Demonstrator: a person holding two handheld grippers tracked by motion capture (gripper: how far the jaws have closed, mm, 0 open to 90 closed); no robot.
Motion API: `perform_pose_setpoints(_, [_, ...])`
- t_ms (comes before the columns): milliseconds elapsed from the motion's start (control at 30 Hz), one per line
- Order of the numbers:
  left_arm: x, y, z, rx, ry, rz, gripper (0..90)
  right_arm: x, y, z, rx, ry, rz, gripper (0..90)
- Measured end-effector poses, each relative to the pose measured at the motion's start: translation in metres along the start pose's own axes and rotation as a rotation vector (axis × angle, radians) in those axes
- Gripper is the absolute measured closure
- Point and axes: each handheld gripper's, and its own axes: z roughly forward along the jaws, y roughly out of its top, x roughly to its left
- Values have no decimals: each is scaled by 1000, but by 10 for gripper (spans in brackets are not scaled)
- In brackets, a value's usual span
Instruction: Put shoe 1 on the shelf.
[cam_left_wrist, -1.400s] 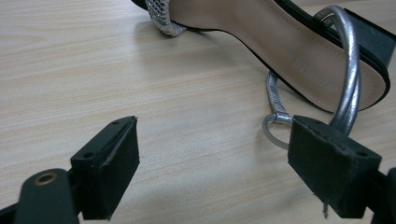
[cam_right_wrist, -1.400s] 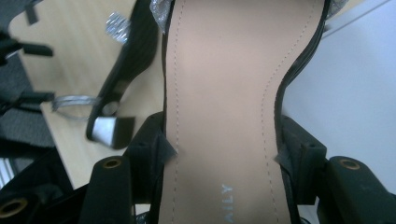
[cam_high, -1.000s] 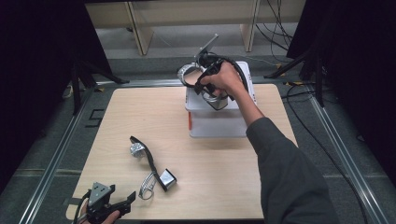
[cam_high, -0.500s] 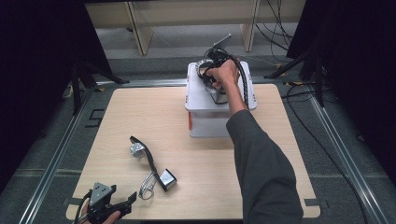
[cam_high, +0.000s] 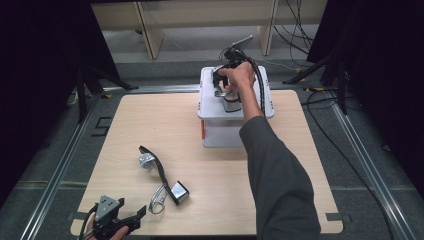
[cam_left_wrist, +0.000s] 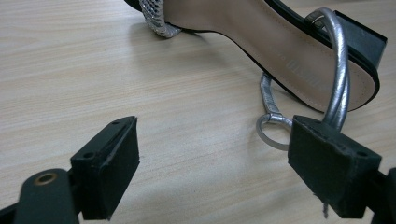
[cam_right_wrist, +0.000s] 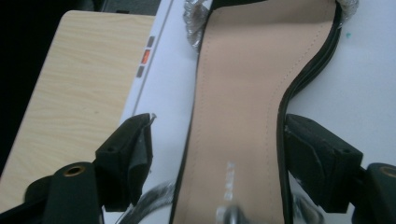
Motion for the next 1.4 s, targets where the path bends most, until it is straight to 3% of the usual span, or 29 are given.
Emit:
perform_pose_setpoints(133, [-1, 0, 0, 5, 5, 3, 162, -5, -3, -14, -4, 83, -3, 250])
perform_pose_setpoints(300, [1, 0, -1, 9, 9, 7, 162, -10, -4, -35, -60, 124, -17, 267])
perform_pose_setpoints(433, [0, 0, 0, 2, 4, -2, 162, -15, -7, -57, -119, 138, -125, 257])
perform_pose_setpoints(633, [-1, 1, -2, -35, -26, -12, 157, -23, -30, -82, -144, 173, -245, 278])
perform_pose_setpoints(833, [0, 1, -2, -40, -35, -20, 157, -29, -70, -101, -159, 188, -345, 297])
perform_pose_setpoints(867, [-1, 1, -3, -40, -36, -18, 157, -30, -80, -104, -172, 191, -399, 302])
perform_pose_setpoints(1067, [-1, 2, -2, -52, -41, -41, 161, -30, -136, -111, -171, 241, -525, 323])
perform_pose_setpoints(1267, [0, 2, -1, -61, -51, -38, 162, -30, -195, -92, -158, 285, -620, 332])
perform_pose_setpoints(1400, [0, 3, -2, -64, -54, -40, 162, -25, -224, -74, -166, 294, -671, 331])
